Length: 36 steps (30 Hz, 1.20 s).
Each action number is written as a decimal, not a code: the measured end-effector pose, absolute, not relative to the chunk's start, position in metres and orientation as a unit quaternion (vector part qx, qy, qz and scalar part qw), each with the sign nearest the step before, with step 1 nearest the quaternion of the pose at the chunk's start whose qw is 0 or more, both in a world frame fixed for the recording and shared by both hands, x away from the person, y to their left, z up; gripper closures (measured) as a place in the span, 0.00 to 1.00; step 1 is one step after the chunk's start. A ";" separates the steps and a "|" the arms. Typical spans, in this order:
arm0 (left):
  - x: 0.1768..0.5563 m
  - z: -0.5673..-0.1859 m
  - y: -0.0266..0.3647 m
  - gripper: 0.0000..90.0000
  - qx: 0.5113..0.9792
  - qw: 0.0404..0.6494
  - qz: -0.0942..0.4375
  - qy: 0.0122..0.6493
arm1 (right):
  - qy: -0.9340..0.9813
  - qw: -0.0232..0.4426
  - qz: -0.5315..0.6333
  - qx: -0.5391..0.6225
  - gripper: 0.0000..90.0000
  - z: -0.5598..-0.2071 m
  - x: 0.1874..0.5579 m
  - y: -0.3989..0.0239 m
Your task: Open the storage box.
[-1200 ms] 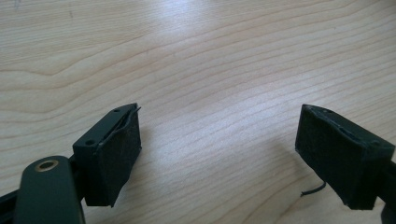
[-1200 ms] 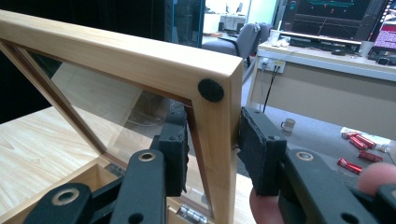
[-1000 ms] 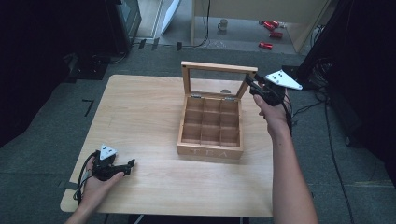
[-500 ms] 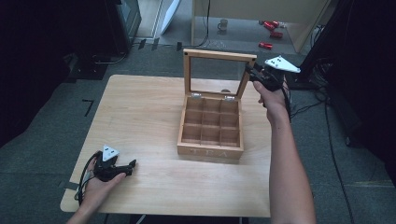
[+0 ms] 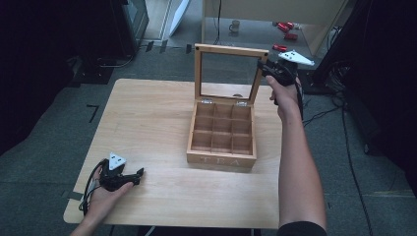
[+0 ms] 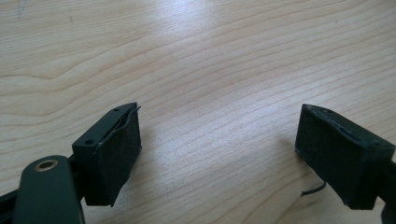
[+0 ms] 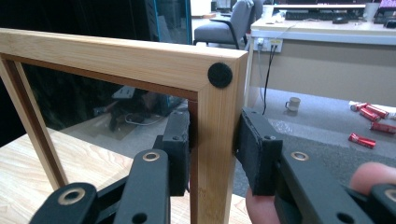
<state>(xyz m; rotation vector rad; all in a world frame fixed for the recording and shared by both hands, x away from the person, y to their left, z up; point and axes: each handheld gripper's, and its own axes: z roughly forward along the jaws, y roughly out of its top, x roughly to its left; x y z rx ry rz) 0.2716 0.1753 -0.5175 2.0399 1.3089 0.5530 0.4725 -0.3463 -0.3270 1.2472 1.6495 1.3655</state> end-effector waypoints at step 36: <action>0.270 -0.519 0.172 0.03 0.786 0.310 0.204 0.494 | 0.609 0.302 0.499 0.538 0.74 -0.330 0.518 -0.344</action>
